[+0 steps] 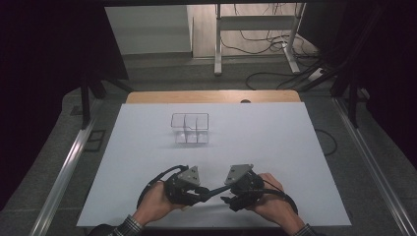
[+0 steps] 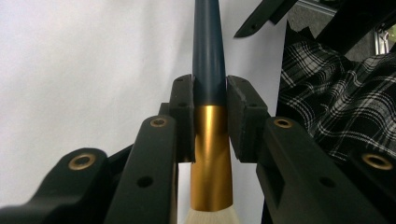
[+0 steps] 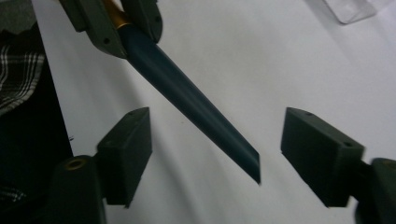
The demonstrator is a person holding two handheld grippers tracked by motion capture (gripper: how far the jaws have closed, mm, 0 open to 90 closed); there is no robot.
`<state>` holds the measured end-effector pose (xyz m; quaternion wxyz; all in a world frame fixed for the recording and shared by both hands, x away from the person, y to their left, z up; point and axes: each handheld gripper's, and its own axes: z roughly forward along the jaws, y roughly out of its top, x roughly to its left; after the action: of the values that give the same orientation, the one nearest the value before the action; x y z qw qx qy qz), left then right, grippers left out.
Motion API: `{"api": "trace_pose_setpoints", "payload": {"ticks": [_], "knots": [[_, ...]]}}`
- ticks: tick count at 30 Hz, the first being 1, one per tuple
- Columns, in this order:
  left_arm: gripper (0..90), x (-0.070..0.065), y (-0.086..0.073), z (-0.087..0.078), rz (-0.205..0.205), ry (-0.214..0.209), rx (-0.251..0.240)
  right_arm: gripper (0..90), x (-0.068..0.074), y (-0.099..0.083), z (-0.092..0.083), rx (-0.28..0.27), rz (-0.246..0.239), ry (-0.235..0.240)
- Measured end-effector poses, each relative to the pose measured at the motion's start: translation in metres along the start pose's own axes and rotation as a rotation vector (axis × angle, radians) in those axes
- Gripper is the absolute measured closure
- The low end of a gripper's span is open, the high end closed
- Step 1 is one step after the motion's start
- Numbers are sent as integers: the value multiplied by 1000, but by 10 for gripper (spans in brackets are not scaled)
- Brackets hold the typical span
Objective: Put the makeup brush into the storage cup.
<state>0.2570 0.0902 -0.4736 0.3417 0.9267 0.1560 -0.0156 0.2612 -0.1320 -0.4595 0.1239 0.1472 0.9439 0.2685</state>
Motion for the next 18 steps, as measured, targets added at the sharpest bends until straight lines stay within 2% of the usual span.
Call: {"api": "trace_pose_setpoints", "payload": {"ticks": [4,9,13,17,18], "knots": [[739,0,1,1,3,0,8,341,3,4,4,28,-39,15],[739,-1,2,2,9,-2,21,418,8,9,8,35,-80,12],[739,-2,3,4,11,-7,29,532,11,10,9,41,-114,16],[737,-4,3,3,28,-17,35,619,13,9,8,62,-148,38],[731,-4,4,3,40,-12,34,656,12,8,7,71,-153,62]]}}
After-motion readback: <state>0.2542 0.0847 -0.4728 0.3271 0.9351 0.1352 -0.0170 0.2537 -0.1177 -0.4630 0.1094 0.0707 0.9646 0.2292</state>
